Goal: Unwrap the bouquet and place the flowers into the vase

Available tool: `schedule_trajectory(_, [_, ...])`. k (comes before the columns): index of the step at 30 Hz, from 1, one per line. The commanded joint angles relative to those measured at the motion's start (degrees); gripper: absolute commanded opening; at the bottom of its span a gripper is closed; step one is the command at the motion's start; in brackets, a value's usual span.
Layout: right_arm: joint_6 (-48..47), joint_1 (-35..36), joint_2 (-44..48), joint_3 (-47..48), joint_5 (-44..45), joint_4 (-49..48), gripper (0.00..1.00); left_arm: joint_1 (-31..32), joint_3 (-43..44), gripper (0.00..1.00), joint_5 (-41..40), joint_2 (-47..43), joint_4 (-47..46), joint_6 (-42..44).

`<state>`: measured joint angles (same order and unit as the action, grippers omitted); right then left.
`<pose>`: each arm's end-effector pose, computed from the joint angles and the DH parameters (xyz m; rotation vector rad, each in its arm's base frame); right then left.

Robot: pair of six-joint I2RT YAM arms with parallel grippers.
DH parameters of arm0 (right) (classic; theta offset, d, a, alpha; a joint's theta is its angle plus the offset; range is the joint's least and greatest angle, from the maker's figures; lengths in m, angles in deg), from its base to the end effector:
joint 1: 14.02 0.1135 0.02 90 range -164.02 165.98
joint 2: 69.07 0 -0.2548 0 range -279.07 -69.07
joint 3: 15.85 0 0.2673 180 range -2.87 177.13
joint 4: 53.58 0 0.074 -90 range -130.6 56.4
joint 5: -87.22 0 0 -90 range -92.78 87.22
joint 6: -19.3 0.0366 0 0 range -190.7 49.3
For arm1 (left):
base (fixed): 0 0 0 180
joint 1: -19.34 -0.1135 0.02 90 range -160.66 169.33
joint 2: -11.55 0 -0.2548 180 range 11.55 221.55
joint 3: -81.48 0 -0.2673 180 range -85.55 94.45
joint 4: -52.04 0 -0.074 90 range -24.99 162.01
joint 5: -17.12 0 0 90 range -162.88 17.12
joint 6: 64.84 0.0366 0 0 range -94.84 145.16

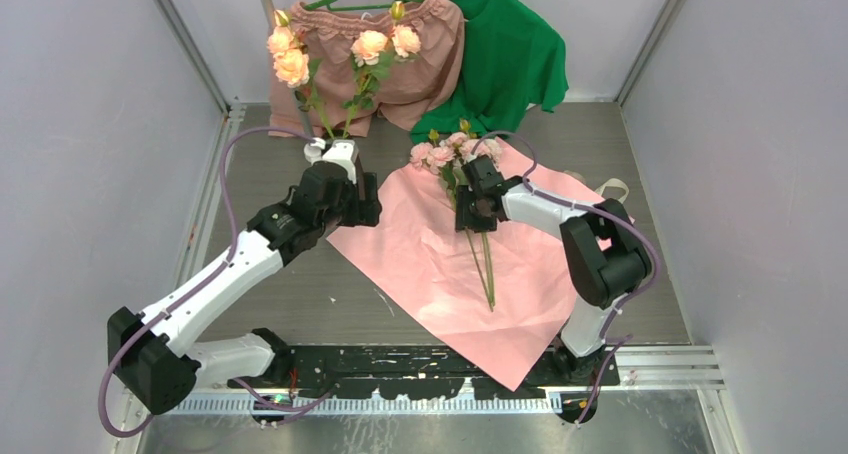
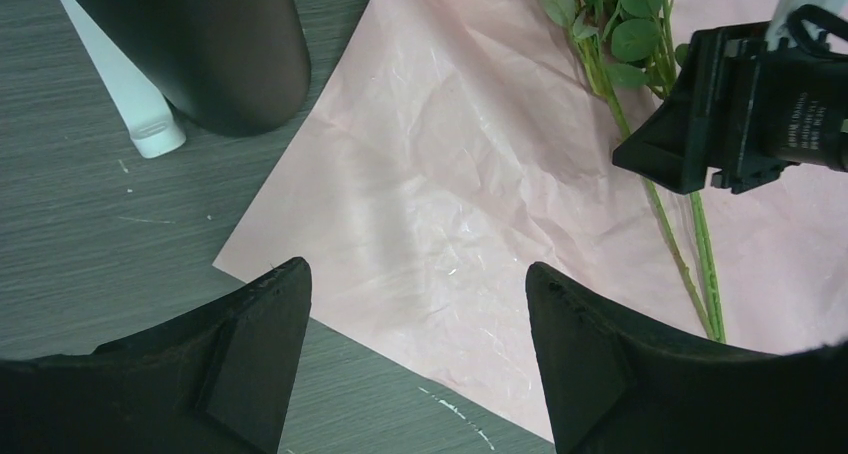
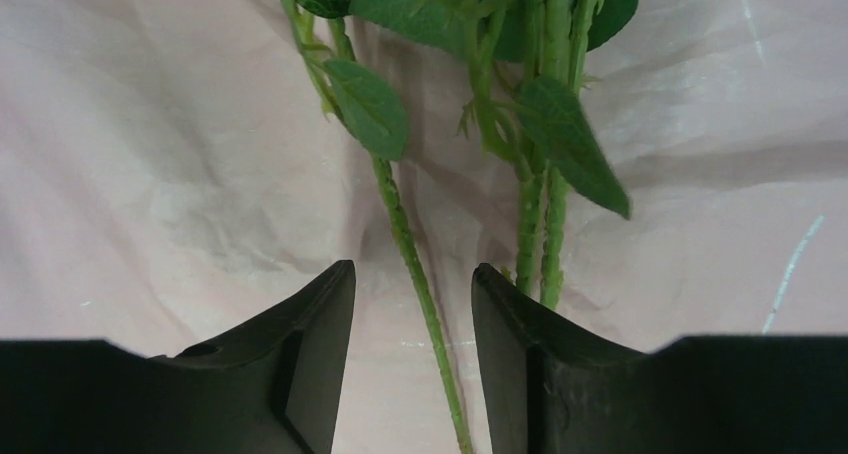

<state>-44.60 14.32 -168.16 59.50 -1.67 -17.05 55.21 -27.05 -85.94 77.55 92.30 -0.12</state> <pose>0.3170 0.1702 0.1615 -0.0451 2.6553 0.2995 0.2257 -0.1530 0.3092 0.0712 2.1819 -0.3649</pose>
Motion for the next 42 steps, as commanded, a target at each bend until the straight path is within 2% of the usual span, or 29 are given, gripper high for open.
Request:
schedule_trajectory(1, [0.6, 0.2, -3.0, 1.6, -2.1, -2.5, 0.52, 0.6, -0.7, 0.79, -1.1, -0.7, -4.5, -1.4])
schedule_trajectory(3, [0.5, 0.2, -3.9, 1.2, -2.7, -3.2, 0.5, 0.5, -1.0, 0.8, -0.7, -1.0, -4.7, -1.7])
schedule_trajectory(4, [0.4, 0.3, -4.1, 1.1, -2.8, -3.5, 0.45, 0.5, -1.0, 0.8, -0.6, -1.0, -4.7, -1.7])
schedule_trajectory(6, [0.4, 0.3, -4.4, 1.1, -2.6, -3.3, 0.3, 0.6, -1.1, 0.81, -0.5, -1.0, -4.9, -2.0])
schedule_trajectory(9, [0.7, 0.5, -3.6, 1.3, -2.8, -2.7, 0.02, 0.6, -1.2, 0.81, -0.1, -0.8, -5.3, -2.2])
schedule_trajectory(13, [0.5, 0.7, -0.4, 1.6, -3.1, -1.7, 0.01, 0.7, -1.5, 0.82, 0.0, -0.9, -5.7, -2.4])
schedule_trajectory(16, [-0.3, 1.6, 3.7, 2.5, -3.3, -0.5, 0.01, 0.7, -2.1, 0.86, 2.6, -0.5, -7.4, -2.8])
schedule_trajectory(24, [-3.2, 7.5, 17.7, 6.2, -1.4, 6.2, 0.01, 0.7, -1.4, 0.88, 17.2, 1.5, -14.7, -7.5])
schedule_trajectory(30, [-3.3, 11.9, 26.9, 8.4, -1.4, 10.4, 0.01, 0.7, -0.8, 0.88, 29.3, 1.9, -24.6, -13.5])
schedule_trajectory(33, [-3.4, 14.6, 30.6, 10.7, 2.1, 13.1, 0.01, 0.7, 1.1, 0.88, 34.5, 3.3, -26.9, -16.4])
schedule_trajectory(42, [-3.4, 18.5, 37.6, 13.4, 3.0, 17.2, 0.01, 0.9, 3.4, 0.83, 40.2, 7.4, -41.1, -24.2])
